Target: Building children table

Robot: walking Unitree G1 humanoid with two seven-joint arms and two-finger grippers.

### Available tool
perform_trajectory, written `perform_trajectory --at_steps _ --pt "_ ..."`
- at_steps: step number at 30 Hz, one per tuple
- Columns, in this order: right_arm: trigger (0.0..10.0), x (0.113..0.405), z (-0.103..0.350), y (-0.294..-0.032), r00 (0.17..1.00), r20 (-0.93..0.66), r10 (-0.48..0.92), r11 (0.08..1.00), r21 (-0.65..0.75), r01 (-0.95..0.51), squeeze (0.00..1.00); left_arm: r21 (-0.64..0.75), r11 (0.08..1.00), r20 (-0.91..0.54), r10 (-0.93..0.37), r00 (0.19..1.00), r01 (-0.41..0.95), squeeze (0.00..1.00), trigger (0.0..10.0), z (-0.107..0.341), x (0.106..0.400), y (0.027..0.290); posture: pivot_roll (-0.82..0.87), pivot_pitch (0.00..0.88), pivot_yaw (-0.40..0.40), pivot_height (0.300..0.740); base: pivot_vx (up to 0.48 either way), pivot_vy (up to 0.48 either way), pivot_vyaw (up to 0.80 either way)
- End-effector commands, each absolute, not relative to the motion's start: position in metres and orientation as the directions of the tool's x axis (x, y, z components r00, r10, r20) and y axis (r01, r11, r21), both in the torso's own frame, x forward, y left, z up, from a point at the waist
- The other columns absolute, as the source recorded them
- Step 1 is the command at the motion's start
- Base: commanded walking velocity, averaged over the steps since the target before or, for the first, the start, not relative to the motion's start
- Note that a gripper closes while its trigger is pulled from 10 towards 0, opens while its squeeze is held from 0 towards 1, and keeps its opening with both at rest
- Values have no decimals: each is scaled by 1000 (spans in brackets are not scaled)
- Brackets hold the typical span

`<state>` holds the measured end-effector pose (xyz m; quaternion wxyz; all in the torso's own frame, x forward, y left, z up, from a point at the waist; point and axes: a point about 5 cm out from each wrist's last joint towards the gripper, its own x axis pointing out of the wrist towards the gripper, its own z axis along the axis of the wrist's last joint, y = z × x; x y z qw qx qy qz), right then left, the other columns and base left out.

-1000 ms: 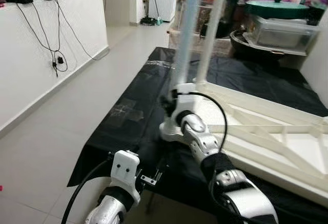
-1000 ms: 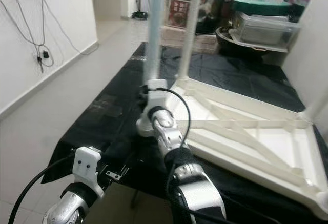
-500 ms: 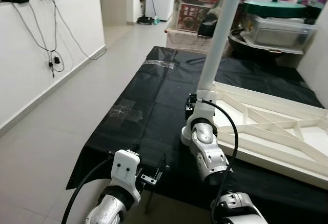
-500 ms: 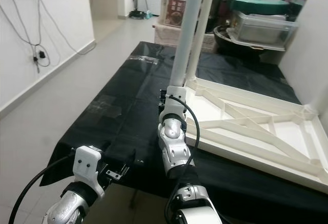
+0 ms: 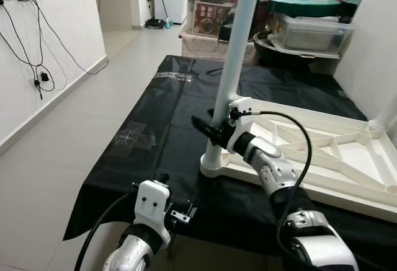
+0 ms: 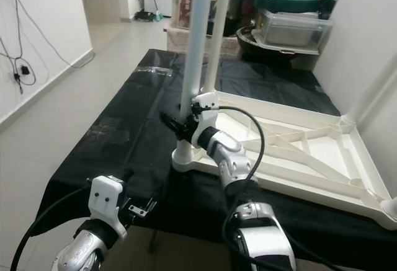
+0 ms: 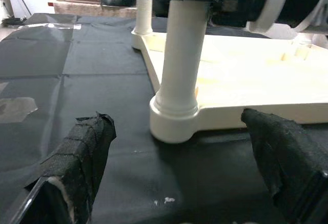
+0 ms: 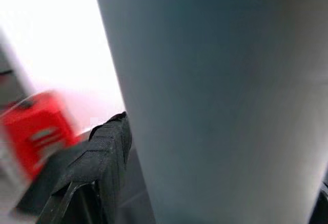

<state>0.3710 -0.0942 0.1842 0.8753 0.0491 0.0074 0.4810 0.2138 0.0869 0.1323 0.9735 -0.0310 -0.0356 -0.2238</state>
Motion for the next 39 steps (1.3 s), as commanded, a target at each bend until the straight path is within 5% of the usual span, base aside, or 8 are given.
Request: perform_trajectory --at_steps 1,8,10,20,30,37,38,39 --pt "10000 361 184 -65 304 -16 953 304 70 -950 0 -50 899 76 -431 899 435 0 10000 132 215 86 166 0 -108 740 0 0 0" --pt "10000 353 184 -37 96 -71 993 99 43 -994 0 -44 904 78 -421 904 425 0 10000 133 214 88 172 0 -113 740 0 0 0" --pt "0 354 183 -26 136 -63 989 137 8 -990 0 -42 905 76 -420 904 424 0 10000 133 214 89 172 0 -111 740 0 0 0" --pt "0 395 187 -80 911 42 410 908 80 -412 0 -48 902 71 -426 902 429 0 10000 131 215 88 139 0 -91 740 0 0 0" --pt "0 372 165 -130 966 26 -257 959 132 252 0 -52 898 65 -433 899 437 0 10000 129 214 86 139 0 -84 740 0 0 0" --pt "0 358 159 -106 962 1 -273 953 139 270 0 -54 898 62 -434 899 437 0 10000 129 213 86 137 0 -86 740 0 0 0" --pt "10000 357 157 -85 991 17 -136 978 164 132 906 -55 898 62 -434 899 437 0 10000 129 213 85 138 0 -89 740 0 0 0" --pt "10000 357 157 -79 996 36 -79 982 174 72 1000 -56 898 62 -434 899 437 0 10000 129 213 85 138 0 -90 740 0 0 0"
